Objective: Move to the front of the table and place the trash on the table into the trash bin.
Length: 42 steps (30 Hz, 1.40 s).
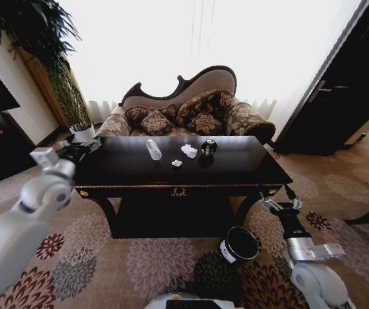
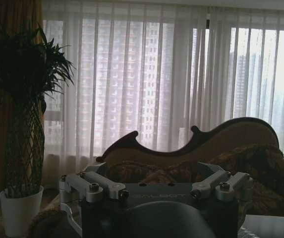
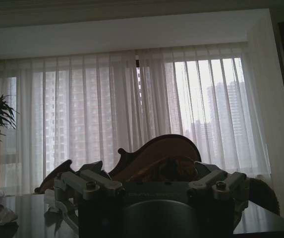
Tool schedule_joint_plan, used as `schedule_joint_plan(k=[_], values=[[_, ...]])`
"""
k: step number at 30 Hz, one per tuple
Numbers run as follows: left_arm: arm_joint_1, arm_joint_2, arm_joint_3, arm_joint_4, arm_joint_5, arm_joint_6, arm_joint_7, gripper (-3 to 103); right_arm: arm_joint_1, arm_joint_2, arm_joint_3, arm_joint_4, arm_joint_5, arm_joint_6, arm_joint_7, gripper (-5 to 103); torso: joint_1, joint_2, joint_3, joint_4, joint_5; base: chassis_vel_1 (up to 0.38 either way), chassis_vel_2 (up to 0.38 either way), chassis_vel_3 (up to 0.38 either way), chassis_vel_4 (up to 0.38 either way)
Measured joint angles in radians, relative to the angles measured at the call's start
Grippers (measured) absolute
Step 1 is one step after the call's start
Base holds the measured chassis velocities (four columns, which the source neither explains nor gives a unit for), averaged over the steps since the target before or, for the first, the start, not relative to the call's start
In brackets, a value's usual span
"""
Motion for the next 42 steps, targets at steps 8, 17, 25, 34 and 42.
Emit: schedule_joint_plan(k=[8, 17, 25, 34, 42], values=[[-0.232, -0.096, 0.236, 0.175, -0.036, 0.019, -0.034, 100, -0.004, 0.009, 0.001, -0.006, -0.004, 0.002, -0.002, 100, 0.000, 0.000, 0.000, 0.0002, -0.0001, 0.000, 0.000, 0.000, 0.000], [-0.401, -0.224, 0.378, 0.309, -0.053, 0.038, -0.075, 100, -0.005, 0.017, 0.000, -0.004, -0.013, 0.001, -0.001, 100, 0.000, 0.000, 0.000, -0.0002, 0.0004, 0.000, 0.000, 0.000, 0.000], [-0.482, -0.313, 0.433, 0.363, -0.190, 0.136, -0.234, 100, -0.011, 0.027, -0.002, -0.011, -0.022, 0.008, -0.003, 100, 0.000, 0.000, 0.000, 0.0001, 0.0001, 0.000, 0.000, 0.000, 0.000], [-0.517, -0.373, 0.448, 0.407, -0.315, 0.189, -0.340, 100, -0.010, 0.033, -0.006, -0.008, -0.030, 0.013, -0.005, 100, 0.000, 0.000, 0.000, 0.0002, -0.0001, 0.000, 0.000, 0.000, 0.000], [-0.567, -0.430, 0.460, 0.436, -0.449, 0.238, -0.431, 100, -0.017, 0.046, -0.005, -0.005, -0.037, 0.021, -0.009, 100, 0.000, 0.000, 0.000, 0.0001, 0.0000, 0.000, 0.000, 0.000, 0.000]])
